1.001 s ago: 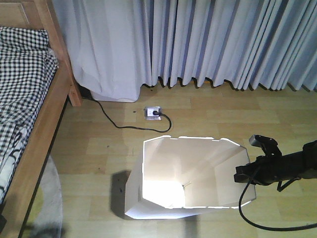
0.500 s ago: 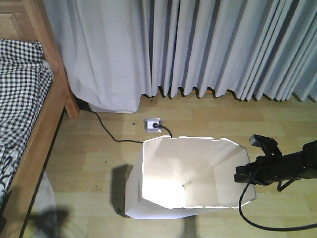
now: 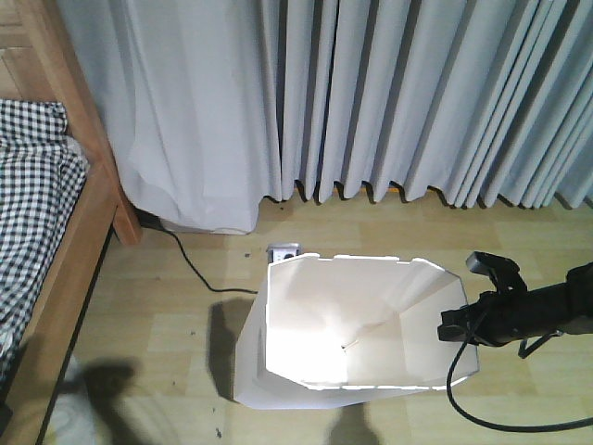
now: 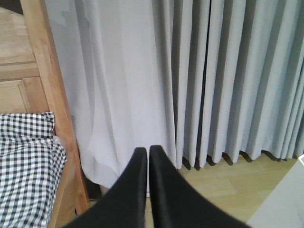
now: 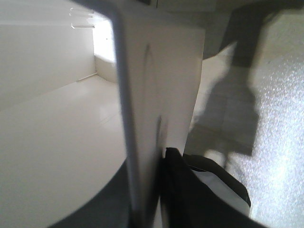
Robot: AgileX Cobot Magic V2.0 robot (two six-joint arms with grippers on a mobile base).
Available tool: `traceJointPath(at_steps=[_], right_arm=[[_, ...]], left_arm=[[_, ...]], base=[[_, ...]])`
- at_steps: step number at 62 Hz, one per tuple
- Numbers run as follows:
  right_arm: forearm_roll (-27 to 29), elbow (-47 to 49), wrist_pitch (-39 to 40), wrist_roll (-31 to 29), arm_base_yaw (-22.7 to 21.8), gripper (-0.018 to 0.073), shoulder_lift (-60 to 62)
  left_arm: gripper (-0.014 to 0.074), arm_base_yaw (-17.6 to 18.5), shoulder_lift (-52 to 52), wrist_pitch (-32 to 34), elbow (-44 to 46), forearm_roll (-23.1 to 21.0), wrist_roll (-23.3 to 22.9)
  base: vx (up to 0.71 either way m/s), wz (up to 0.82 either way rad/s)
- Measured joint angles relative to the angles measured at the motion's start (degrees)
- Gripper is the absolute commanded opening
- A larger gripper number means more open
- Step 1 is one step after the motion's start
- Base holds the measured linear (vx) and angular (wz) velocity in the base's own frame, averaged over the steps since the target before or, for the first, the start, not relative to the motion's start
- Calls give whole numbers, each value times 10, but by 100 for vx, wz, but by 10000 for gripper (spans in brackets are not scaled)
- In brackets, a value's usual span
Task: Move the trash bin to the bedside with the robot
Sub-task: 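Carry the bin with the right gripper while driving toward the bedside curtains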
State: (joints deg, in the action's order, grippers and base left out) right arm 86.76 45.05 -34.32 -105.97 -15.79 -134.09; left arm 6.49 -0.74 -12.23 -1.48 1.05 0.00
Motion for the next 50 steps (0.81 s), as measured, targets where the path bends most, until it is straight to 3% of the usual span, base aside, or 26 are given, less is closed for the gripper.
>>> traceJointPath(at_steps=[50], right_arm=[[0, 0, 0, 0, 0, -5, 0]], left_arm=[[-6, 0, 0, 0, 0, 0, 0]], base=[[15, 1]])
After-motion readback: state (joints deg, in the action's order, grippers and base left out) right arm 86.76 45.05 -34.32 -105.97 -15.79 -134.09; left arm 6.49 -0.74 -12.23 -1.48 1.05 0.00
